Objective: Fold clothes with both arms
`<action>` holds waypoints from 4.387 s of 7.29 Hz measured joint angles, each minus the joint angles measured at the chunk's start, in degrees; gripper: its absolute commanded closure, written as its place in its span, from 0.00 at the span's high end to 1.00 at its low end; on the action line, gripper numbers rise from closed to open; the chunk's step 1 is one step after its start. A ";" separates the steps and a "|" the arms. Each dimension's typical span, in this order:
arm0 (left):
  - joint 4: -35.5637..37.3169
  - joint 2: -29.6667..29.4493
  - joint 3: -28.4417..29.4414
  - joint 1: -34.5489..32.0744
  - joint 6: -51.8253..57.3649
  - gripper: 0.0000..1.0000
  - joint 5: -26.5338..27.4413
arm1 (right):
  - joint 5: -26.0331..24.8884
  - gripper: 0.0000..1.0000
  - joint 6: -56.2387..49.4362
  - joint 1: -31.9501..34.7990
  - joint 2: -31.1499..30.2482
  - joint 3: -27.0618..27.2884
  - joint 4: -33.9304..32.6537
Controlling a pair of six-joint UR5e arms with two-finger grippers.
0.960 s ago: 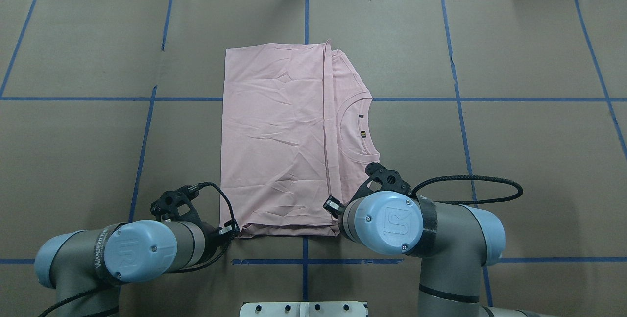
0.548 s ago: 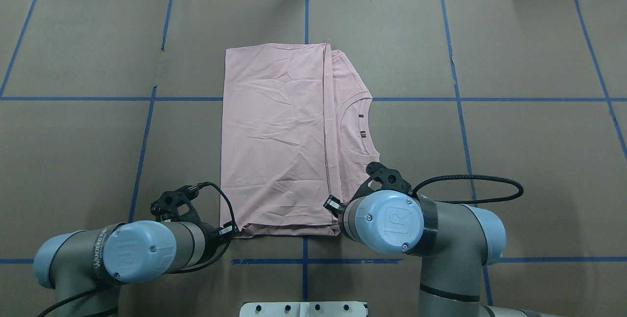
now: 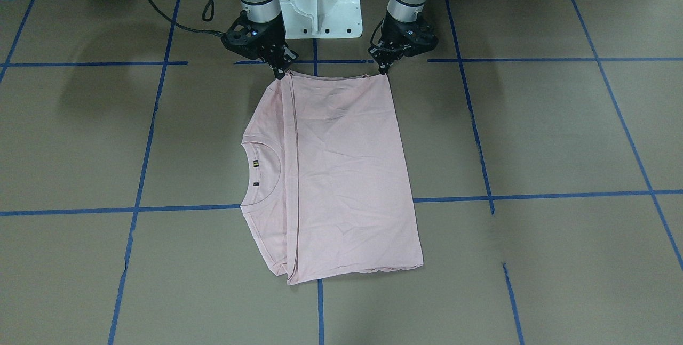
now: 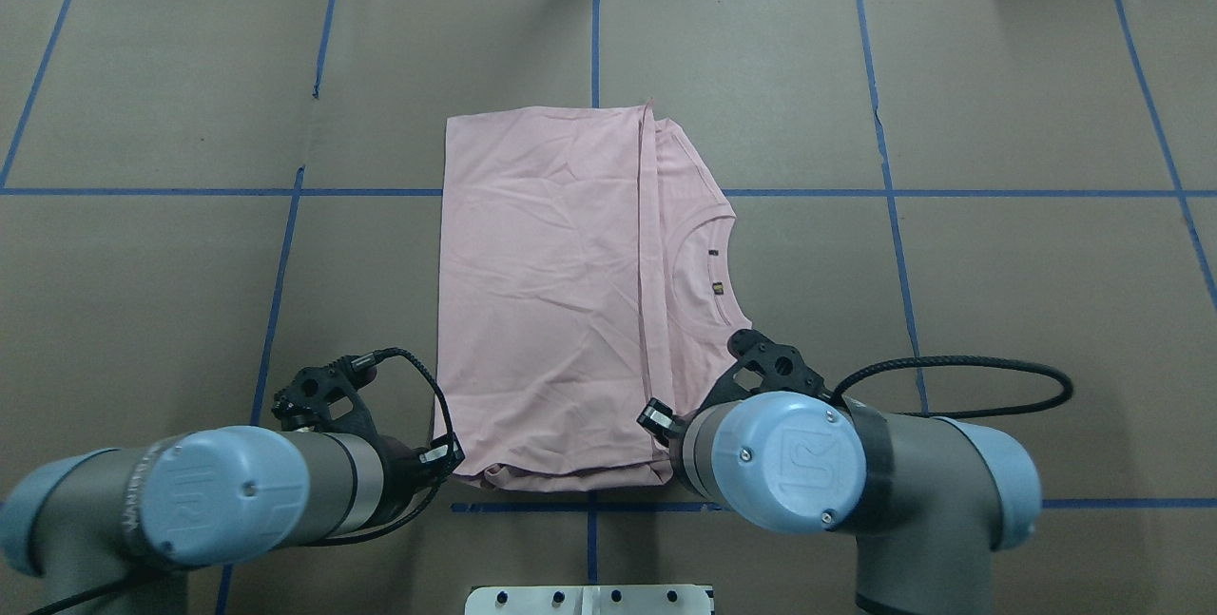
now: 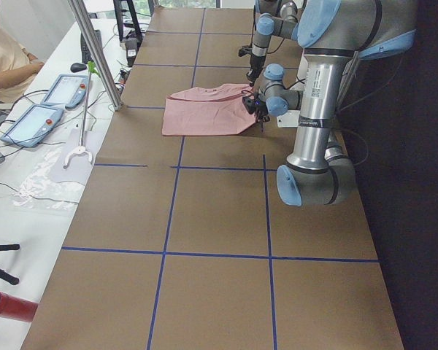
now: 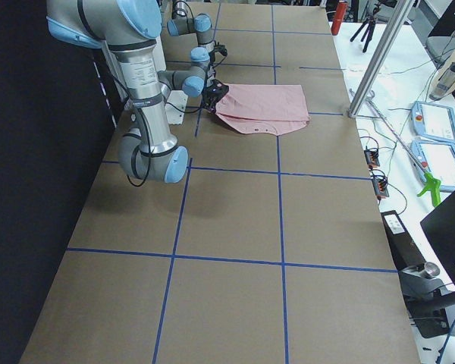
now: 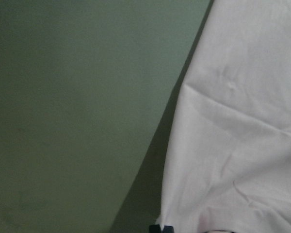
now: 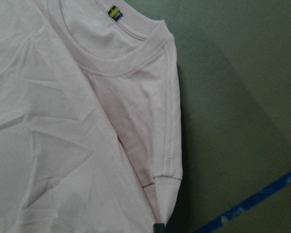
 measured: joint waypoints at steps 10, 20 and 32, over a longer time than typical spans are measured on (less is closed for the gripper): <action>-2.01 -19.97 24.86 -23.53 19.23 0.00 -0.57 | 8.22 0.00 -9.56 24.81 14.81 -25.95 11.40; -32.63 -24.25 52.21 -29.94 30.76 0.54 5.46 | 10.75 1.00 -22.04 32.20 24.07 -59.56 34.73; -3.27 5.08 35.23 -81.97 112.92 0.78 -44.31 | 45.91 1.00 -107.95 77.19 -11.79 -37.92 11.33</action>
